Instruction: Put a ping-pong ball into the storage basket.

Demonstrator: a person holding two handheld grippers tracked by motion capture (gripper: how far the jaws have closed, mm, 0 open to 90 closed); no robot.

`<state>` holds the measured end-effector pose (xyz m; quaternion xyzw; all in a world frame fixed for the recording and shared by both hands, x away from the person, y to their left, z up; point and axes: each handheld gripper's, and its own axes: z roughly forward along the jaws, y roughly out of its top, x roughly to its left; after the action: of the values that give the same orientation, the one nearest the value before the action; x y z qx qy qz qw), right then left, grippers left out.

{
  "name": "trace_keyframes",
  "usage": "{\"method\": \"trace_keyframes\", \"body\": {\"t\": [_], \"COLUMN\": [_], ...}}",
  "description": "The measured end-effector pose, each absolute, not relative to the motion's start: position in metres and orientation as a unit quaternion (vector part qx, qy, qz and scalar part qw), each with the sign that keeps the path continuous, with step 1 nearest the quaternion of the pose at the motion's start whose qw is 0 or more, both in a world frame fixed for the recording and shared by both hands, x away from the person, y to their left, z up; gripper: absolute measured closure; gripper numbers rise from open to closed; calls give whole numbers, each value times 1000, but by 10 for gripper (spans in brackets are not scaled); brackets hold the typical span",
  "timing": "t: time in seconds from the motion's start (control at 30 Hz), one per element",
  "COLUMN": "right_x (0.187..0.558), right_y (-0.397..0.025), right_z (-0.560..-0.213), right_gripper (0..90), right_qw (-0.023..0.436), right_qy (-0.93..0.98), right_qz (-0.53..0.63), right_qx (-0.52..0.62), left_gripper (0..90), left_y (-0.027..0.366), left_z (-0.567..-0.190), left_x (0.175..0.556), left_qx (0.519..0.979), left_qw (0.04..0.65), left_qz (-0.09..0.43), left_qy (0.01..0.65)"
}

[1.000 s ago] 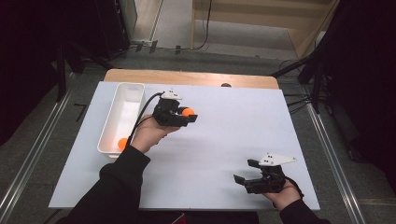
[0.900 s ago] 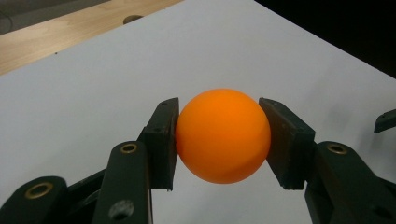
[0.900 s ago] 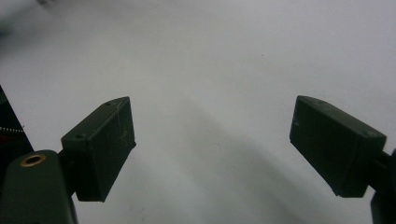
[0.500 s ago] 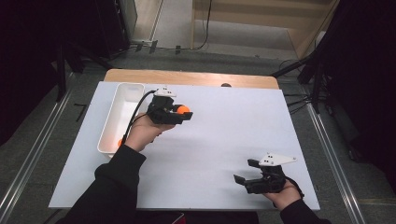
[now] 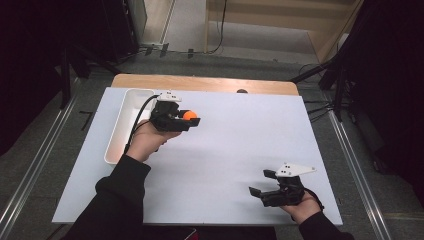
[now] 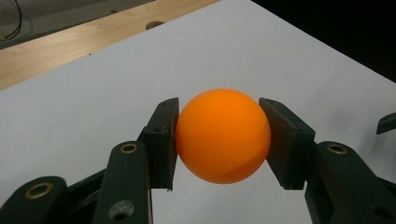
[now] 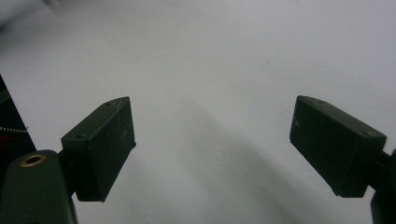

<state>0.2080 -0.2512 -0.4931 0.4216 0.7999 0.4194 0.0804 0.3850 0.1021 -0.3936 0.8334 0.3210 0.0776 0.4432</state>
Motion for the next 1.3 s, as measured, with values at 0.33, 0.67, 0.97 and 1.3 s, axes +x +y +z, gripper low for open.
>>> {"method": "trace_keyframes", "body": {"t": [0.33, 0.67, 0.97, 1.3], "right_x": [210, 209, 209, 210], "right_y": [-249, -249, -250, -249], "right_z": [-493, -493, -493, -493], "right_gripper": [125, 125, 125, 125], "right_qw": [82, 81, 81, 82], "right_qy": [803, 801, 803, 803], "right_qz": [421, 420, 420, 420], "right_qx": [415, 418, 415, 415], "left_gripper": [507, 507, 507, 507], "left_y": [114, 120, 130, 138], "left_z": [-390, -387, -383, -379], "left_x": [386, 386, 386, 386], "left_qx": [831, 830, 826, 822], "left_qw": [443, 440, 441, 442], "left_qz": [80, 85, 93, 107], "left_qy": [328, 331, 340, 342]}}
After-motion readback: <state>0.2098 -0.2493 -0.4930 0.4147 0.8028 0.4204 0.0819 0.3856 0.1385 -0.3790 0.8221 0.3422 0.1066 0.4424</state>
